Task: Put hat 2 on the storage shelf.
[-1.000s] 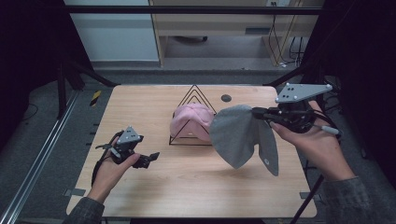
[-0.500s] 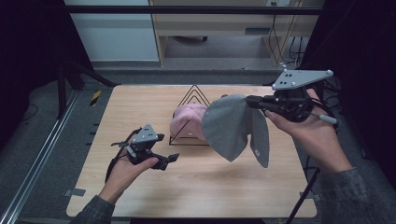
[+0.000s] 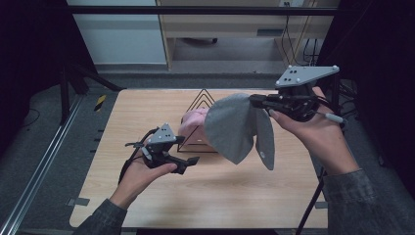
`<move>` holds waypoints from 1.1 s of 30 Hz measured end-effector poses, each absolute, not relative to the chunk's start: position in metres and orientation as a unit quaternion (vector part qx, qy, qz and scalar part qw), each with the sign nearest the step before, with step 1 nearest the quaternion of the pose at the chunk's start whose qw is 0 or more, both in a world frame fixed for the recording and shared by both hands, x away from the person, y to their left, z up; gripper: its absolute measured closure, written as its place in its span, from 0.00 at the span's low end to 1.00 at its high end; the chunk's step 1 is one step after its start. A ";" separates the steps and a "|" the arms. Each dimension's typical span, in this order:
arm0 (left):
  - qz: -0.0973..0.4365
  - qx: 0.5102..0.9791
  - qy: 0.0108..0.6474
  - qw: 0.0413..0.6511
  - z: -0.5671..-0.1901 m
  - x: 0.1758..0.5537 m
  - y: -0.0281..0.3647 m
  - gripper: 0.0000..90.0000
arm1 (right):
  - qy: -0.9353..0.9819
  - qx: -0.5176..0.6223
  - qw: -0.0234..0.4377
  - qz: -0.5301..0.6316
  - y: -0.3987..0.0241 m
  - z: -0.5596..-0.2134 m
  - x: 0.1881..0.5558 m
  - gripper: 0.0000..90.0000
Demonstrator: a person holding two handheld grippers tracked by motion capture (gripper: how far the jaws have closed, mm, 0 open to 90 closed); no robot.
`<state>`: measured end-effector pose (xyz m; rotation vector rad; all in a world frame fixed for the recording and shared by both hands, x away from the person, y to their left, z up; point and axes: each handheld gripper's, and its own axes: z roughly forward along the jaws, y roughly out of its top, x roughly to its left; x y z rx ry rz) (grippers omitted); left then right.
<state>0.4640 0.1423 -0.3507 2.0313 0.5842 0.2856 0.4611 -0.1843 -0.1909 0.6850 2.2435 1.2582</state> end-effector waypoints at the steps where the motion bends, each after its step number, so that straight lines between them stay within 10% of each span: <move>1: 0.116 0.834 0.238 0.484 -0.350 0.464 0.141 0.16 | 0.818 0.250 0.237 0.460 -0.184 -0.191 0.461 0.98; 20: 0.094 0.828 0.222 0.507 -0.349 0.474 0.116 0.40 | 0.822 0.231 0.235 0.464 -0.160 -0.180 0.461 0.98; 33: 0.057 0.838 0.218 0.497 -0.353 0.488 0.120 0.94 | 0.831 0.233 0.221 0.454 -0.155 -0.196 0.466 0.98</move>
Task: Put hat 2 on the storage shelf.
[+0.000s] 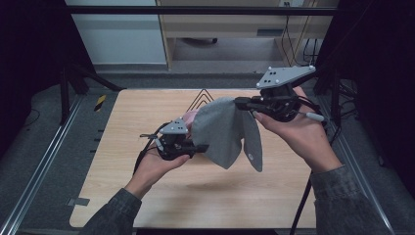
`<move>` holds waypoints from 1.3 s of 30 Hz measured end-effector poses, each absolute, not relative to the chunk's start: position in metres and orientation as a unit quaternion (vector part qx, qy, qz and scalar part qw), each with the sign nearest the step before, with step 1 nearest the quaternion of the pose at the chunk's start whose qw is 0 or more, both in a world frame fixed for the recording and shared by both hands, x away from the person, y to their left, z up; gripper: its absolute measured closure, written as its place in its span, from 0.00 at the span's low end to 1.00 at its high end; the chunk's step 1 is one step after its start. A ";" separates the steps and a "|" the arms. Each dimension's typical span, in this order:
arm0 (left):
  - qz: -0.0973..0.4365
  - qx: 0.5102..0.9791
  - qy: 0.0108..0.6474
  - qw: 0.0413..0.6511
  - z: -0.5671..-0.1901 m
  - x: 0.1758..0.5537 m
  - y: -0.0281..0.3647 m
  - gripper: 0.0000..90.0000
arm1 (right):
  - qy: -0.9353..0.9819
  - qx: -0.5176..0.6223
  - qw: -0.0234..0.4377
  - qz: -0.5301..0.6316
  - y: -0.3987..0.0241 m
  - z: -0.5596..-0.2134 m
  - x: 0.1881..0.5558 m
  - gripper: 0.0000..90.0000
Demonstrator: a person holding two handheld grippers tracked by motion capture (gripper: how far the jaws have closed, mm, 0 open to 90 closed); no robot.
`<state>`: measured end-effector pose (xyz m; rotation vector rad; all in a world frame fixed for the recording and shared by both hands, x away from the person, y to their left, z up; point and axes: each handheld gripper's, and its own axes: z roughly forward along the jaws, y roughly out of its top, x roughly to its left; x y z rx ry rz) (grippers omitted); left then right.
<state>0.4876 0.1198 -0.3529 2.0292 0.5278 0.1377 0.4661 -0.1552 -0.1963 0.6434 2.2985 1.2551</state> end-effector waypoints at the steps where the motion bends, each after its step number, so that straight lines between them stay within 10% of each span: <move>1: 0.056 0.844 0.214 0.489 -0.350 0.487 0.122 0.95 | 0.833 0.235 0.220 0.451 -0.157 -0.200 0.467 0.98; 39: 0.204 0.837 0.239 0.448 -0.187 0.579 0.152 0.95 | 0.747 0.294 0.282 0.525 -0.172 -0.167 0.556 0.98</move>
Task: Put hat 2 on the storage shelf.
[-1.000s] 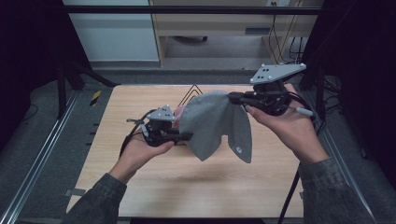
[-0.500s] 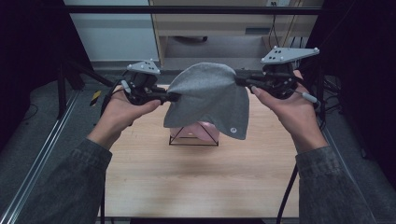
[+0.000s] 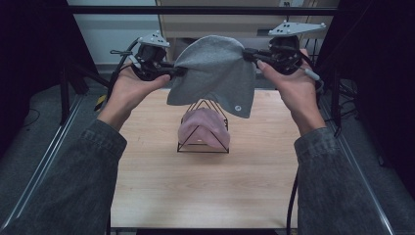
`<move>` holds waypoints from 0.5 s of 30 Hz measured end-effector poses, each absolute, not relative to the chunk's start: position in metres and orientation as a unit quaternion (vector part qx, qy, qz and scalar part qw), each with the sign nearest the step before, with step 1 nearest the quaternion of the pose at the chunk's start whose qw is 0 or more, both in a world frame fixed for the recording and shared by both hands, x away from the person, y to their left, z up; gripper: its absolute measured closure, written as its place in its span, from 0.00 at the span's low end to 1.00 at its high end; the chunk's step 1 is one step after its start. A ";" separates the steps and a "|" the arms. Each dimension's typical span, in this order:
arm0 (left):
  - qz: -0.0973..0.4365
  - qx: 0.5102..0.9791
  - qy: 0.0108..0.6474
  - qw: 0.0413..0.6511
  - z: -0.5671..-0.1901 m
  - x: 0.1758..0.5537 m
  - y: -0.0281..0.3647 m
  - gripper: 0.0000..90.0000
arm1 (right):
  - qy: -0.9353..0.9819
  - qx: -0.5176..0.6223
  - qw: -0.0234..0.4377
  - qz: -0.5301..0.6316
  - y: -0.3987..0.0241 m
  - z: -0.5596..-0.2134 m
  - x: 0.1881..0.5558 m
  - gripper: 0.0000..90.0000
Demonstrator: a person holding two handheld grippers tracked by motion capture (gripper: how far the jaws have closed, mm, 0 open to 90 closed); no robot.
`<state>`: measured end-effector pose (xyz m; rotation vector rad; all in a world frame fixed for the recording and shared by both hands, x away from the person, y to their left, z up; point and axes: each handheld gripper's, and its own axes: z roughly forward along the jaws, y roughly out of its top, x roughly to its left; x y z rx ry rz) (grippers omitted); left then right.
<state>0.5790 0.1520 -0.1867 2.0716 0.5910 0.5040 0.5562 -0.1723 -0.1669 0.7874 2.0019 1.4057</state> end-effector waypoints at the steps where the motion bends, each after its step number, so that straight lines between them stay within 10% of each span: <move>1: 0.206 0.838 0.240 0.445 -0.189 0.582 0.153 0.95 | 0.748 0.294 0.281 0.524 -0.171 -0.170 0.561 0.98; 15: 0.199 0.838 0.264 0.434 -0.231 0.606 0.159 0.95 | 0.770 0.300 0.268 0.494 -0.158 -0.206 0.599 0.98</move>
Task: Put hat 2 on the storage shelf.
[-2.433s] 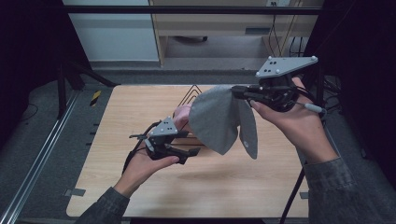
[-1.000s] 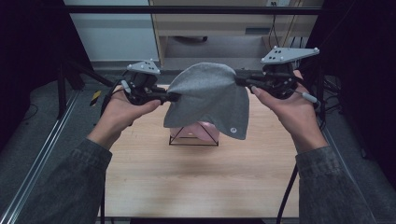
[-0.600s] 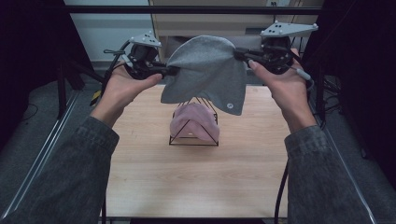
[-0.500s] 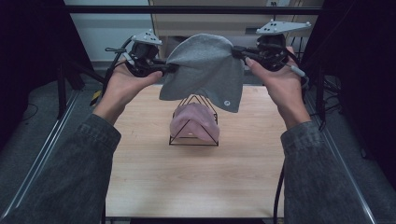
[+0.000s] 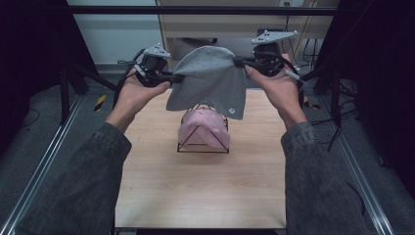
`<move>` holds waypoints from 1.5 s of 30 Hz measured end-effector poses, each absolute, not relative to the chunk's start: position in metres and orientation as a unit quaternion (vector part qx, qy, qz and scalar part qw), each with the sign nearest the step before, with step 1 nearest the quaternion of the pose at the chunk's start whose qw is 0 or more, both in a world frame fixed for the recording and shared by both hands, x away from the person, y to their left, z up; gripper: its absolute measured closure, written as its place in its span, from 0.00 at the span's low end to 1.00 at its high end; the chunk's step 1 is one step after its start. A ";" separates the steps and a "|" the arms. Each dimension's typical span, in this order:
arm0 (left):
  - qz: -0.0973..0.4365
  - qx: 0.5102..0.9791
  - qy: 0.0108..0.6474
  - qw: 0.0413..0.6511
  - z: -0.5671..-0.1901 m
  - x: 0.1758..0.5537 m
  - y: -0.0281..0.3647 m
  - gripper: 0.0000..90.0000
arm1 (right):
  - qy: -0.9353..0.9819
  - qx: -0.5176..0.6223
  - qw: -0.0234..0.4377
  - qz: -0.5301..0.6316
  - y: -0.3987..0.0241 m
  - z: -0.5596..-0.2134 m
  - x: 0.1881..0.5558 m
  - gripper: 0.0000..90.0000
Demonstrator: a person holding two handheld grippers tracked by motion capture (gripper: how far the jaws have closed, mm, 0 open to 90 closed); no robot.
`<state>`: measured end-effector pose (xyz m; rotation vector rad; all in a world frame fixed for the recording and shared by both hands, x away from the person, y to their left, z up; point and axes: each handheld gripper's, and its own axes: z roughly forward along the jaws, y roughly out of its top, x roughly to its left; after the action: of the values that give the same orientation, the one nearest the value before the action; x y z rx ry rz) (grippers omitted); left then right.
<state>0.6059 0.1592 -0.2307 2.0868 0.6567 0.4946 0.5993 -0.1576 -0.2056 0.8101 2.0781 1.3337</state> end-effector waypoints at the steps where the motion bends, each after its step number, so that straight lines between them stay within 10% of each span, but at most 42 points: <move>1: 0.202 0.840 0.265 0.429 -0.236 0.608 0.159 0.95 | 0.773 0.305 0.264 0.491 -0.156 -0.211 0.602 0.98; 45: 0.187 0.840 0.305 0.409 -0.311 0.626 0.164 0.95 | 0.795 0.331 0.232 0.452 -0.143 -0.294 0.617 0.98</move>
<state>0.6262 0.1643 -0.3115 2.1161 0.7679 0.4711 0.6169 -0.1432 -0.2944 0.9094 2.1860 1.2416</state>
